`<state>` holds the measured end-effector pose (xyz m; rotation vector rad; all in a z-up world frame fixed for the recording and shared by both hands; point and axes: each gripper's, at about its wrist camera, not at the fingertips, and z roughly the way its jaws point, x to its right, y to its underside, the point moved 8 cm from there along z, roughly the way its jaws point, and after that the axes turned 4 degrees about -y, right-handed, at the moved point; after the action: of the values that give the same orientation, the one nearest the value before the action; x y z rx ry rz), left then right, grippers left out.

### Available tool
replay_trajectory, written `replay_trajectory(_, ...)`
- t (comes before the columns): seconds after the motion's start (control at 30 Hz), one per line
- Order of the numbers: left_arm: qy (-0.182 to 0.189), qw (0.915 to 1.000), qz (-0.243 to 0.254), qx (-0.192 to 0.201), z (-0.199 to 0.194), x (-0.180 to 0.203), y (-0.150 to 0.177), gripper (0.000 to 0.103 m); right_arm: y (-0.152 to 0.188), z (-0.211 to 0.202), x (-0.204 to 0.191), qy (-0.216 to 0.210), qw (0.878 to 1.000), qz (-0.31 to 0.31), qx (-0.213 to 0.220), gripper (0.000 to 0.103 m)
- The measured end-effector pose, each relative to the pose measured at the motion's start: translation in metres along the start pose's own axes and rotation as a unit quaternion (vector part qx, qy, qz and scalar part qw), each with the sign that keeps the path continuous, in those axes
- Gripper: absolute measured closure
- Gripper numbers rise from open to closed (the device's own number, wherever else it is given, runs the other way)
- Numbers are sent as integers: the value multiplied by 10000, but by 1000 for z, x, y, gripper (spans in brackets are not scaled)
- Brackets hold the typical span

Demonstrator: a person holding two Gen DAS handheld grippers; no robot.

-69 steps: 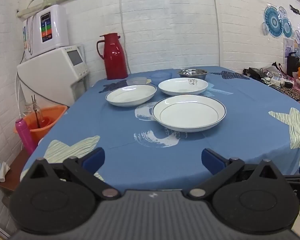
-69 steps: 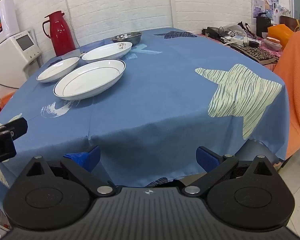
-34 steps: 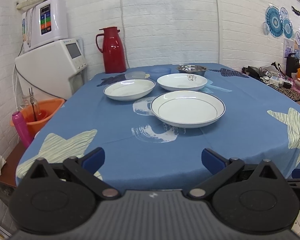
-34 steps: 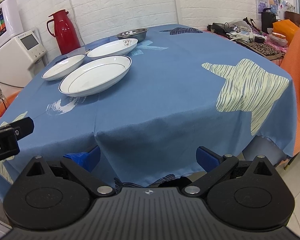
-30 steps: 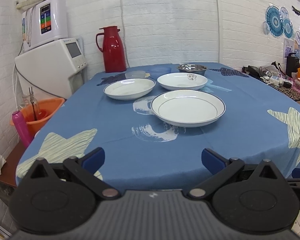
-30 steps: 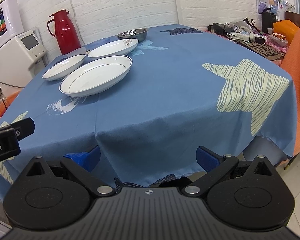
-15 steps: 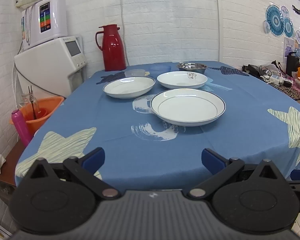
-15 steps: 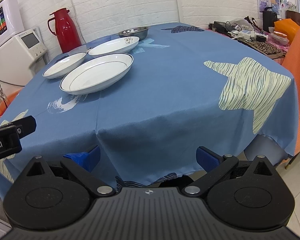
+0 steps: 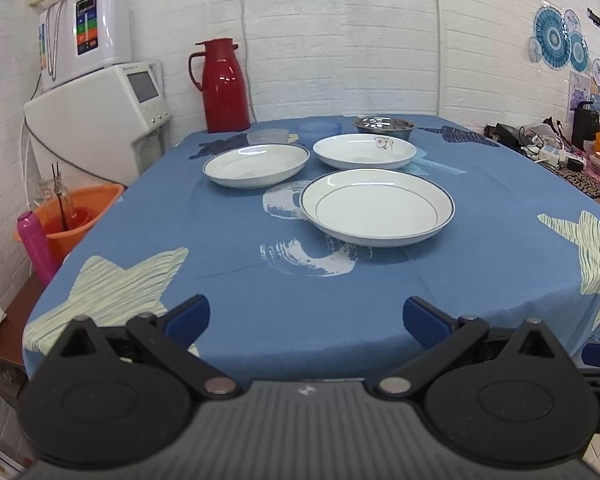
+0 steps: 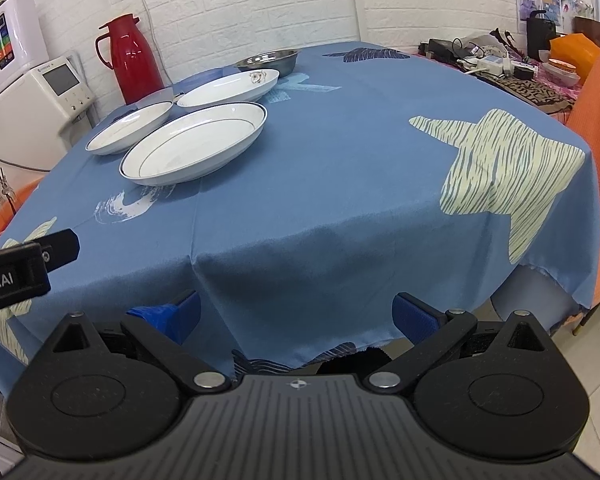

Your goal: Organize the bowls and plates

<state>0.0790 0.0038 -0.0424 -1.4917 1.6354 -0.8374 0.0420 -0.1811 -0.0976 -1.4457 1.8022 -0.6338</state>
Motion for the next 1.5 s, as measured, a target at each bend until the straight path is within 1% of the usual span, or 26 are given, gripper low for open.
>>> replay_trajectory(0.1,-46,9999,-136,-83,14,-10,-8,0,-2,0,3,-15,10000,19,50,13)
replay_trajectory(0.23,36,9993,-256,-282,36,-22,-19,0,-16,4,8,-67,9999,15,101,13)
replay_trajectory(0.3,38,9987,-376,-339,48,-30,-28,0,-32,9,7,-126,9998,-98,135,13)
replay_trajectory(0.4,185,9980,-394,-462,68,-36,-43,0,-69,23,2,-88,9991,-338,237,13)
replay_trajectory(0.5,325,9966,-332,-676,90,-35,-56,0,-107,48,-5,-163,9980,-543,261,14)
replay_trajectory(0.57,448,9951,-210,-857,104,-30,-64,0,-128,71,-11,-92,9971,-744,141,15)
replay_trajectory(0.73,923,9898,-171,-1069,137,-17,-81,0,-161,122,-27,5,9931,-1163,-124,15)
replay_trajectory(0.87,1095,9859,19,-1266,164,-8,-84,0,-168,148,-36,-52,9897,-1367,-415,15)
replay_trajectory(0.97,1236,9831,124,-1346,178,-2,-83,0,-166,161,-42,19,9868,-1520,-567,14)
replay_trajectory(1.07,1111,9834,316,-1403,191,0,-82,0,-162,173,-43,97,9847,-1567,-756,14)
replay_trajectory(1.13,1103,9825,359,-1456,198,0,-80,0,-156,180,-44,86,9833,-1568,-918,14)
replay_trajectory(1.17,1115,9817,359,-1502,201,0,-79,0,-156,179,-44,16,9844,-1510,-901,14)
replay_trajectory(1.27,1130,9800,366,-1599,209,0,-78,0,-157,183,-43,-101,9865,-1271,-1029,13)
replay_trajectory(1.3,1109,9797,397,-1619,211,1,-78,0,-157,185,-41,-216,9876,-1100,-1096,12)
replay_trajectory(1.33,1060,9799,436,-1633,213,1,-78,0,-157,185,-38,-298,9888,-992,-1071,12)
replay_trajectory(1.43,937,9809,577,-1601,215,2,-78,0,-155,184,-39,-391,9872,-1179,-1002,12)
replay_trajectory(1.5,975,9813,602,-1550,215,3,-78,0,-156,185,-39,-440,9850,-1232,-1130,12)
